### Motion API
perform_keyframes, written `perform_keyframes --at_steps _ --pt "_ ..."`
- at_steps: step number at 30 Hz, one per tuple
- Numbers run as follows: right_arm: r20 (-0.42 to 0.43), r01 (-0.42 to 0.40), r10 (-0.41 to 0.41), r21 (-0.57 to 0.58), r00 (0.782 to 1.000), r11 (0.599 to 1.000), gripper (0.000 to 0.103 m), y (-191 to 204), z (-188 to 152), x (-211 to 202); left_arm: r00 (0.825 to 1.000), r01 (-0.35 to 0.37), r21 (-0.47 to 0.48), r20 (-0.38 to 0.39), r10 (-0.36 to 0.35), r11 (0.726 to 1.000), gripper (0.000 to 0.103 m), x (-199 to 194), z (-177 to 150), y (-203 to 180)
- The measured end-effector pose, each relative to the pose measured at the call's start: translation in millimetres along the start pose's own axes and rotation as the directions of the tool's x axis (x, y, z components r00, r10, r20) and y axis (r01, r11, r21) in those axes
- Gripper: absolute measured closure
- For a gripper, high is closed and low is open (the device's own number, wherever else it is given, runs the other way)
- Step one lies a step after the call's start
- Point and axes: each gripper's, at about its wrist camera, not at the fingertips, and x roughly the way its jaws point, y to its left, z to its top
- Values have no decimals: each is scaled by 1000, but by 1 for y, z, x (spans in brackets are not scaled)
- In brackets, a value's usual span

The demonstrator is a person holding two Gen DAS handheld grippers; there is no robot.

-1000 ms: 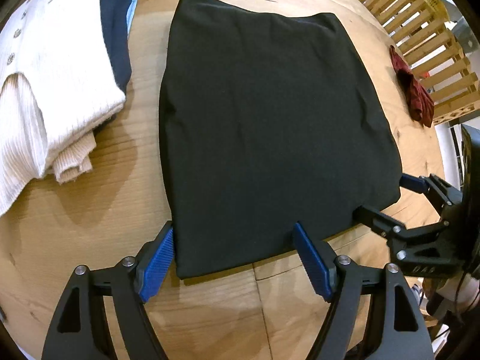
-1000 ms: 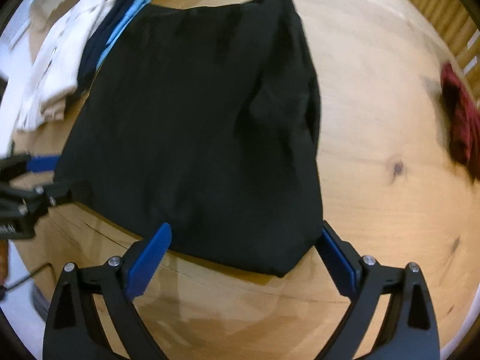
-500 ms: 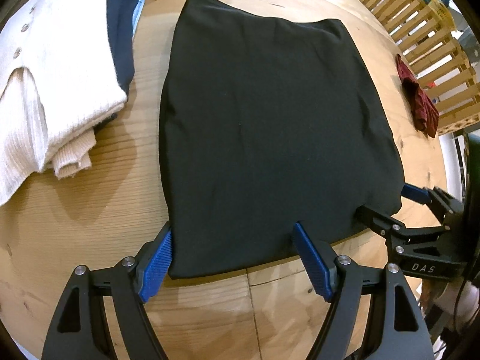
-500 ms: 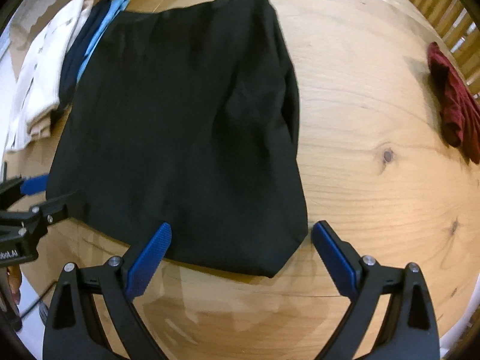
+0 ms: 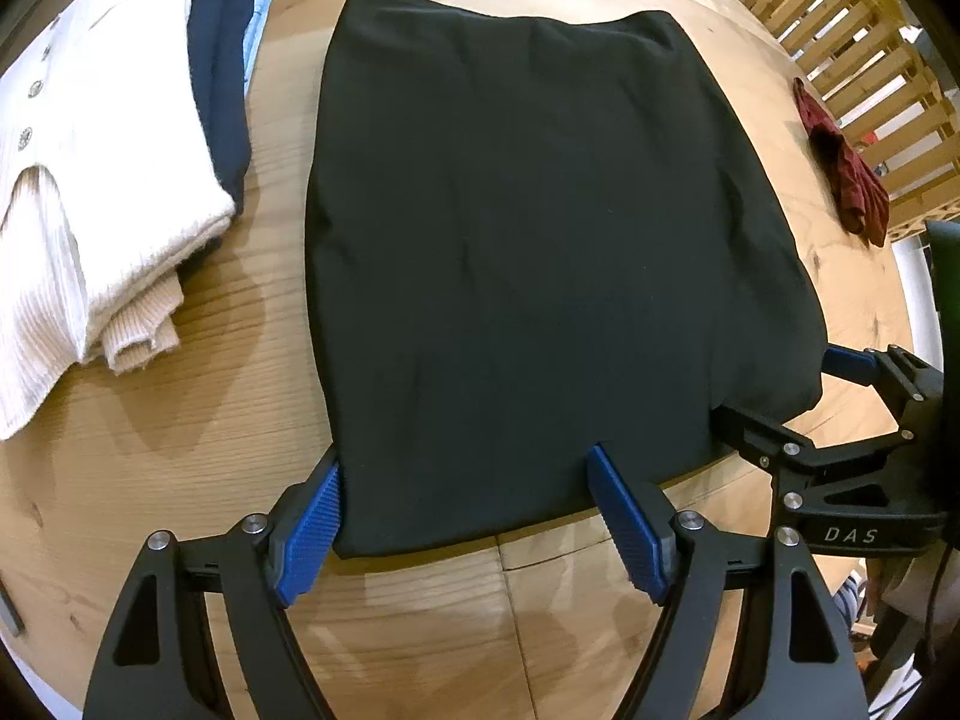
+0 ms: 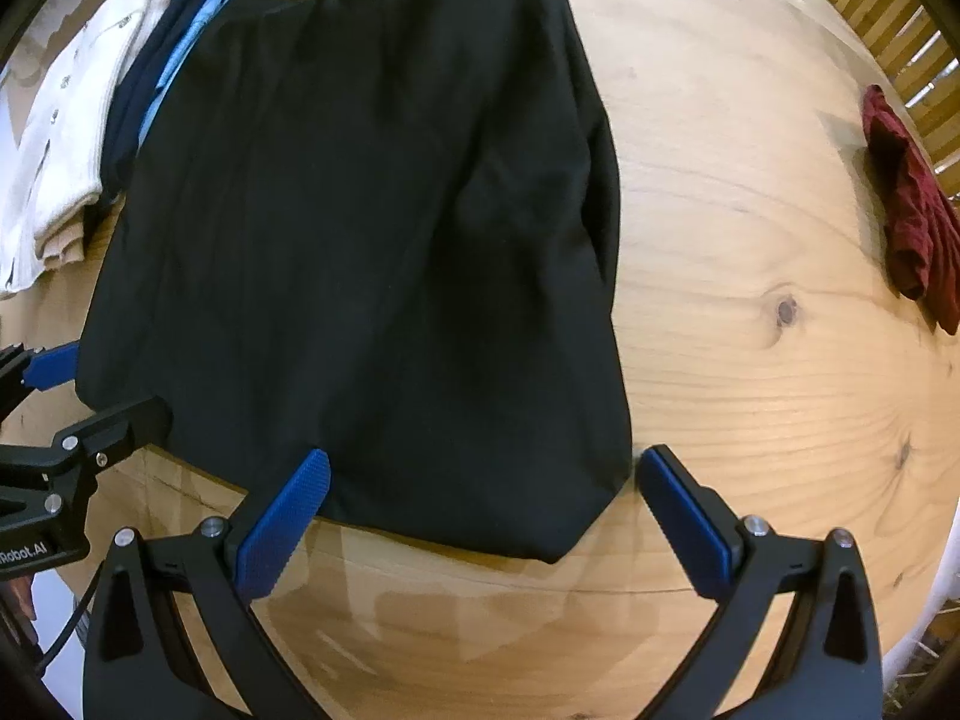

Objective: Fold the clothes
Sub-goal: 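Position both grippers at the folded edge of the pants, then grasp the folded edge with both grippers and lift the pants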

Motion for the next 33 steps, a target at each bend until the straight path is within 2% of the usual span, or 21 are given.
perform_keyframes --at_steps 2,5,9,11,12,13,15,17,18,19,20,21,22,27,29,30,31,33 --pt "2 0 0 -2 1000 1000 0 0 1 2 1000 -6 4 1 6 1000 28 0 -1 -1" --pt "20 2 -2 -25 1000 1000 0 3 1 4 999 -45 29 8 45 999 35 0 -3 -4" --pt "62 -2 7 -72 998 997 12 9 -1 2 995 -95 73 14 94 993 39 1 -6 -11" --pt "77 -6 13 -97 997 995 16 13 0 3 996 -84 76 20 83 994 46 -1 -6 -12" --pt "82 -8 16 -104 996 994 18 13 0 3 997 -77 76 23 76 994 54 -1 -6 -13" --pt "85 -10 19 -107 996 994 18 13 1 3 997 -70 76 26 69 995 58 -2 -6 -13" --pt "91 -14 24 -113 996 993 19 11 1 4 998 -54 81 32 51 995 62 -3 -6 -13" --pt "103 -25 37 -116 994 993 22 8 2 5 999 -22 78 34 20 997 64 -4 -5 -12" --pt "111 -32 45 -116 993 993 27 7 2 4 999 0 72 33 -2 997 71 -5 -5 -10" --pt "115 -52 64 -111 991 993 39 5 3 4 999 21 66 29 -23 998 79 -5 -4 -9" --pt "114 -86 97 -100 989 991 48 2 6 3 999 44 59 24 -45 997 80 -6 -4 -8" --pt "114 -120 130 -89 985 989 71 0 8 3 997 71 52 17 -72 996 84 -5 -3 -7" --pt "114 -154 162 -79 980 985 76 -2 11 2 995 102 48 9 -102 994 87 -5 -3 -7" --pt "104 -263 272 -92 957 960 80 -2 15 6 984 176 40 10 -177 984 89 -4 6 -2" --pt "94 -322 329 -86 939 943 81 -3 15 7 976 217 34 18 -218 976 90 -1 23 13" --pt "92 -351 358 -78 929 933 81 -4 15 8 970 241 30 25 -242 970 90 -1 39 0" --pt "94 -373 378 -71 921 925 82 -6 16 8 965 260 29 29 -261 965 92 -3 37 -18" --pt "103 -422 426 -53 899 905 82 -10 17 10 951 305 26 40 -306 952 93 4 34 -11"
